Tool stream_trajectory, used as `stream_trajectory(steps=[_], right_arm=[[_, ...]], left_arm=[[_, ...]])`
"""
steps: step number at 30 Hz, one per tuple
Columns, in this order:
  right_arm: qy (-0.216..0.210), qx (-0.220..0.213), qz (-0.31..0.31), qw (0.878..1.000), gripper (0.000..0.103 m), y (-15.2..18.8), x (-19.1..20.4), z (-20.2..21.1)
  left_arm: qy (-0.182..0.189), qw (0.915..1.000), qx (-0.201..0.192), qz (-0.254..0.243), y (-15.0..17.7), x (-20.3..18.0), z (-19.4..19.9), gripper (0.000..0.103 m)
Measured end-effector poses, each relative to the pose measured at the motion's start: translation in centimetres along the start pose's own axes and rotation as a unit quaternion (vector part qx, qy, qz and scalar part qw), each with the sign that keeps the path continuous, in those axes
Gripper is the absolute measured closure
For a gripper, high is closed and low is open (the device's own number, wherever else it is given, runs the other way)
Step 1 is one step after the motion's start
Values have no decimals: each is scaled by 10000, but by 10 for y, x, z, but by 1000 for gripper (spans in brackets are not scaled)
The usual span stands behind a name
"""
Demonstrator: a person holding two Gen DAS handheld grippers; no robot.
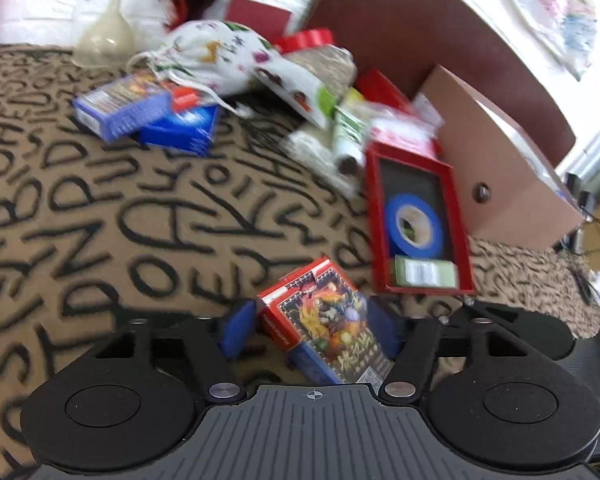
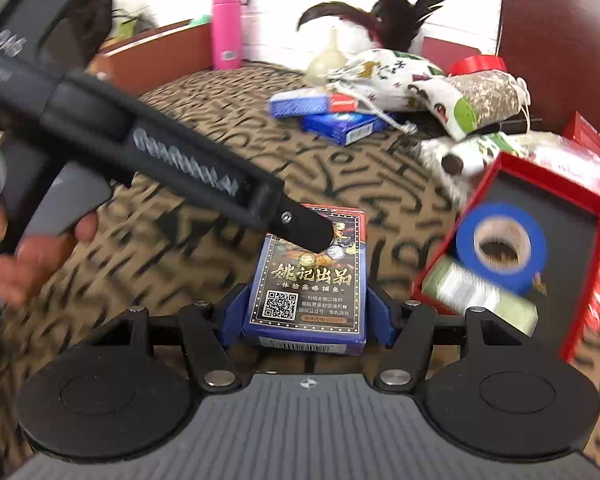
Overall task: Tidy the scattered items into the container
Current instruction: 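Grasp the red card box with the left gripper while the right grasps the blue card box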
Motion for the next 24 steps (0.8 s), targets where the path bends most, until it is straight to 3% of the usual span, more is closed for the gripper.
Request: stream_trajectory(steps=[2, 6, 8, 10, 14, 18, 20, 24], right_arm=[[-52, 38, 45, 10000, 34, 10, 4, 12], [42, 53, -61, 10000, 34, 26, 7, 28], [64, 24, -211, 9998, 34, 31, 6, 34], [155, -5, -396, 9991, 35, 33, 3, 37], [487, -52, -870, 9950, 34, 37, -8, 40], [686, -64, -869, 9938, 33, 45, -13, 48], [578, -102, -861, 9946, 28, 51, -13, 54], [460, -124, -752, 9960, 28, 54, -5, 62]], left_arm=[[-212, 9996, -82, -179, 0, -9, 2, 15], [74, 9993, 63, -360, -1, -22, -5, 15], [-96, 9984, 245, -503, 2, -26, -14, 18], [-240, 9973, 209, -658, 7, -32, -11, 30], [-407, 9950, 275, -872, 19, -37, 6, 32], [-86, 9969, 429, -654, 32, -27, 18, 26], [-118, 9978, 370, -531, 31, -24, 20, 25], [-228, 9985, 307, -402, 23, -21, 15, 22]])
Point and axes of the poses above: each gripper's, at about its wrist camera, not at the fingertips, and z roughly against the way its jaws point, x to its left, y to its underside, the point moved 1 cm from there along -z, roughly the way its jaws point
